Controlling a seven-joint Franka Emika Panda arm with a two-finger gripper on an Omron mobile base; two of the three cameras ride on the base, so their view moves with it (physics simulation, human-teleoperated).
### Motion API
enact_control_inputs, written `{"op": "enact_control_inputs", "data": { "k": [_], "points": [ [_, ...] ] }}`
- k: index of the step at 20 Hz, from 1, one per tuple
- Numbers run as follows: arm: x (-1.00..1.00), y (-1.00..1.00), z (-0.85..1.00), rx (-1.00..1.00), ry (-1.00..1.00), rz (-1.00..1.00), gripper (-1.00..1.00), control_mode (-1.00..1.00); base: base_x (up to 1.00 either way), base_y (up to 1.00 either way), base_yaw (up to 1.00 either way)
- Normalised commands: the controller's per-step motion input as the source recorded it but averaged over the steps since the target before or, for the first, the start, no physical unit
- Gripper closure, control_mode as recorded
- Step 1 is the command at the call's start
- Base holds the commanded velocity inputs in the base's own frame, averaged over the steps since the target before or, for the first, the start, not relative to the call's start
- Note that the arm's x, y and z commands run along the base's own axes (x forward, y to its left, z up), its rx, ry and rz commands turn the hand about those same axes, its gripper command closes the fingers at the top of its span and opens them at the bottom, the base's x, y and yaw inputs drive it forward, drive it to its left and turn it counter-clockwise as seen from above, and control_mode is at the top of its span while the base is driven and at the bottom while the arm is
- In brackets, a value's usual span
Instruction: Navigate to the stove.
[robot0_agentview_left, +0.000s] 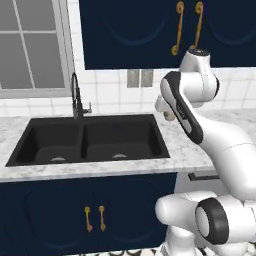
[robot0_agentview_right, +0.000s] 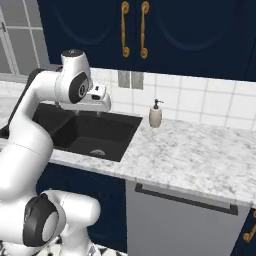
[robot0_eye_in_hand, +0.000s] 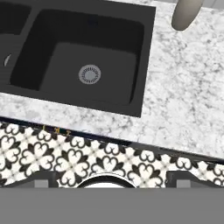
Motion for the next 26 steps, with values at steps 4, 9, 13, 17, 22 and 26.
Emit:
{"op": "enact_control_inputs", "data": {
  "k": [4, 9, 13, 17, 22, 26],
  "points": [
    [0.0, 0.0, 0.0, 0.0, 0.0, 0.0, -1.0, 1.0, -0.42, 0.0, 0.72],
    [0.0, 0.0, 0.0, 0.0, 0.0, 0.0, -1.0, 1.0, -0.21, 0.0, 0.95],
    [0.0, 0.0, 0.0, 0.0, 0.0, 0.0, -1.0, 1.0, -0.14, 0.0, 1.0],
    [0.0, 0.0, 0.0, 0.0, 0.0, 0.0, -1.0, 1.0, -0.2, 0.0, 1.0],
    [0.0, 0.0, 0.0, 0.0, 0.0, 0.0, -1.0, 1.0, -0.2, 0.0, 1.0],
    [0.0, 0.0, 0.0, 0.0, 0.0, 0.0, -1.0, 1.0, -0.14, 0.0, 1.0]
  ]
}}
